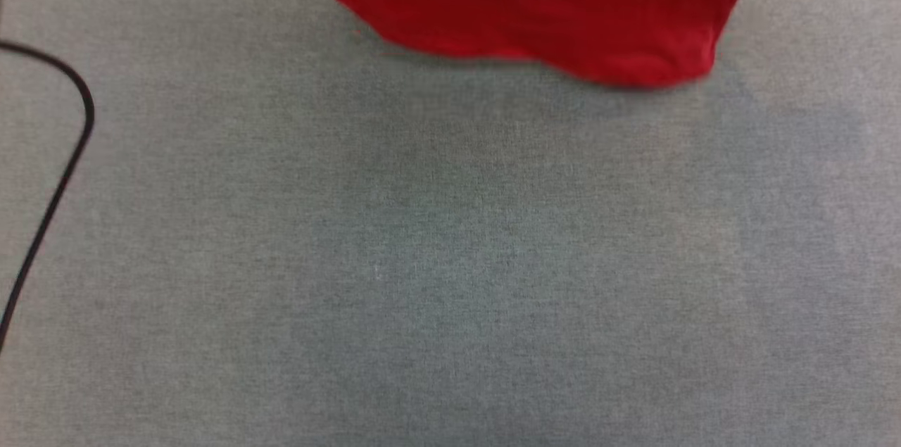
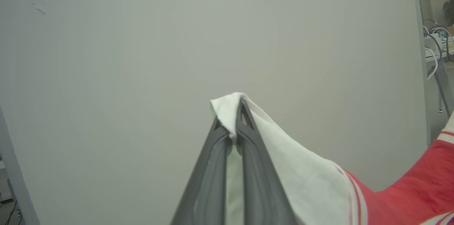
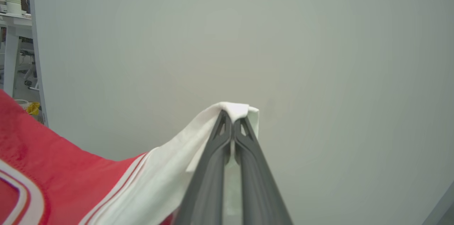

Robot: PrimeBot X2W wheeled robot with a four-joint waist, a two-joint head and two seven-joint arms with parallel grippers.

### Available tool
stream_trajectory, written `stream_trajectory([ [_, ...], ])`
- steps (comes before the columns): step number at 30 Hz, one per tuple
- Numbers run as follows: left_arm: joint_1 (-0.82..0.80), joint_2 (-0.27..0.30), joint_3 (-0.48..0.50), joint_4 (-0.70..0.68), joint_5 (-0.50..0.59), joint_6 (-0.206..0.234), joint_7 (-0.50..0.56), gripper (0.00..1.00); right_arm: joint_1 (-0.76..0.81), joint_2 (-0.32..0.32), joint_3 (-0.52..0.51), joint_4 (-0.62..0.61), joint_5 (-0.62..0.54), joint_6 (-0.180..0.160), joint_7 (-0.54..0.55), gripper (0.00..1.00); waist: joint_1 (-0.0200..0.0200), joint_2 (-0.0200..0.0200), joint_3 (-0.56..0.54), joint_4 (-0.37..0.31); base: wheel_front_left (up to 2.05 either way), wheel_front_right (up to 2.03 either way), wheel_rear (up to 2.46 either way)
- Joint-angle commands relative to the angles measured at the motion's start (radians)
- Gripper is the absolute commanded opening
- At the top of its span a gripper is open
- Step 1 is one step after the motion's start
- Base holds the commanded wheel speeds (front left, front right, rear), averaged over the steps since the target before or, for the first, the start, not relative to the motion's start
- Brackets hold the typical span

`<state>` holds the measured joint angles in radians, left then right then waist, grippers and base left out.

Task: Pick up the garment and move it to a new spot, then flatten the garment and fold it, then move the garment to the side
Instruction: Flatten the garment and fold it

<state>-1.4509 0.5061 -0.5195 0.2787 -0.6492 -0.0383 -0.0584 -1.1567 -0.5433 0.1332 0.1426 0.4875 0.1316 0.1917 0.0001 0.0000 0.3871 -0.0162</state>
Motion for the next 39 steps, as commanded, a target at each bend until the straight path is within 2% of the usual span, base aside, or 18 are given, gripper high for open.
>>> stream_trajectory([
  [1,-0.057,-0.015,0.004,0.039,0.014,-0.011,-0.019,0.00,-0.065,0.010,0.011,0.042,-0.020,-0.001,-0.019,0.00,-0.0001,0.0000,0.068,-0.012,0.00,0.00,0.00],
  [6,-0.219,-0.054,0.005,0.185,0.049,-0.034,-0.088,0.00,-0.269,0.040,0.033,0.204,-0.065,-0.001,-0.085,0.00,-0.0001,0.0000,0.113,-0.014,0.00,0.00,0.00],
  [12,-0.354,-0.090,-0.003,0.345,0.067,-0.061,-0.150,0.00,-0.442,0.078,0.058,0.375,-0.110,-0.001,-0.175,0.00,-0.0001,0.0000,0.156,-0.017,0.00,0.00,0.00],
  [16,-0.387,-0.114,-0.006,0.425,0.062,-0.073,-0.177,0.00,-0.488,0.096,0.086,0.464,-0.115,-0.001,-0.229,0.00,-0.0001,0.0000,0.177,-0.021,0.00,0.00,0.00],
  [21,-0.337,-0.127,0.003,0.474,0.055,-0.080,-0.198,0.00,-0.465,0.123,0.139,0.544,-0.101,-0.001,-0.298,0.00,-0.0001,0.0000,0.189,-0.026,0.00,0.00,0.00],
  [25,-0.221,-0.126,0.042,0.444,0.060,-0.079,-0.203,0.00,-0.397,0.150,0.160,0.593,-0.058,-0.001,-0.360,0.00,-0.0001,0.0000,0.174,-0.031,0.00,0.00,0.00],
  [30,0.010,-0.111,0.133,0.322,0.091,-0.059,-0.203,0.00,-0.266,0.179,0.191,0.618,-0.021,-0.001,-0.427,0.00,-0.0001,0.0000,0.119,-0.034,0.00,0.00,0.00],
  [31,0.181,-0.105,0.186,0.239,0.100,-0.048,-0.203,0.00,-0.169,0.196,0.208,0.602,-0.012,-0.001,-0.446,0.00,-0.0001,0.0000,0.076,-0.037,0.00,0.00,0.00],
  [34,0.342,-0.103,0.224,0.171,0.106,-0.038,-0.203,0.00,-0.067,0.199,0.217,0.571,-0.012,-0.001,-0.451,0.00,-0.0001,0.0000,0.031,-0.034,0.00,0.00,0.00],
  [35,0.517,-0.099,0.265,0.100,0.107,-0.020,-0.203,0.00,0.054,0.194,0.207,0.515,-0.018,-0.001,-0.453,0.00,-0.0001,0.0000,-0.021,-0.032,0.00,0.00,0.00],
  [39,0.742,-0.096,0.291,0.025,0.106,-0.004,-0.203,0.00,0.235,0.173,0.185,0.441,-0.028,-0.001,-0.453,0.00,-0.0001,0.0000,-0.089,-0.028,0.00,0.00,0.00],
])
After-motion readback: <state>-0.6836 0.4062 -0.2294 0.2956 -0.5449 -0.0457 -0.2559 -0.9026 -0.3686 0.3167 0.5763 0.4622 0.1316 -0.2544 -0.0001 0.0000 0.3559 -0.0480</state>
